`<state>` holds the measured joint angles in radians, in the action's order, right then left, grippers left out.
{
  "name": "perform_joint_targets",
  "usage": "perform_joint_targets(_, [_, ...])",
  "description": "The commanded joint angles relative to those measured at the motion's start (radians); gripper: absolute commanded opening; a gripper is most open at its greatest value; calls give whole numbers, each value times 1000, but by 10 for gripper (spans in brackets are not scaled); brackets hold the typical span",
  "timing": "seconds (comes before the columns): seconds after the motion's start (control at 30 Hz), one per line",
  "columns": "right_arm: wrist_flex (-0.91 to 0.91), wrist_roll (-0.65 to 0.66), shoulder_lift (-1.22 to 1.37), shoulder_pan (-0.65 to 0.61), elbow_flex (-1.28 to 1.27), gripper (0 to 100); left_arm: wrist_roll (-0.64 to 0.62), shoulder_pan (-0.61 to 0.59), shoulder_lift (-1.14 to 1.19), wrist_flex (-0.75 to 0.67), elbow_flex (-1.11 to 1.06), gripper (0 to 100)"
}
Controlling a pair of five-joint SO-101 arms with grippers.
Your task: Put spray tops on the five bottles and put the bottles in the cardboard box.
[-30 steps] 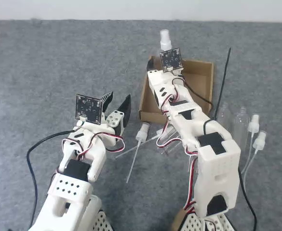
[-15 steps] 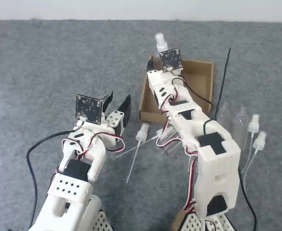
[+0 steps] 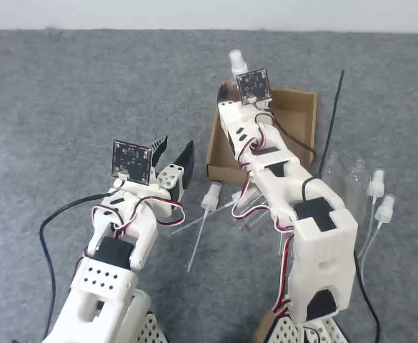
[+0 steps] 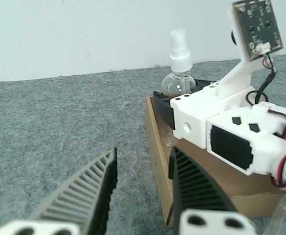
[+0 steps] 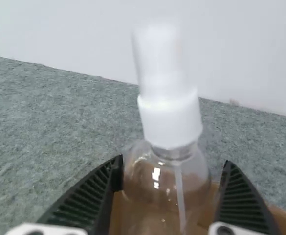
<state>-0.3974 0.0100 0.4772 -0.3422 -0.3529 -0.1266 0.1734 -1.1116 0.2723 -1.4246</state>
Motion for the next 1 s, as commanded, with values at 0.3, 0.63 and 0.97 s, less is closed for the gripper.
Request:
perform_joint_targets(0.3, [232,17,-97,2,311,265,8,5,-23,-25,12,155])
perform_joint_targets(0.63, [375,17,-151,1,433,264,8,5,-23,-26,12,155])
perform_joint_targets(0.97, [642,15,-456,1,428,264,8,5,-23,-26,12,155])
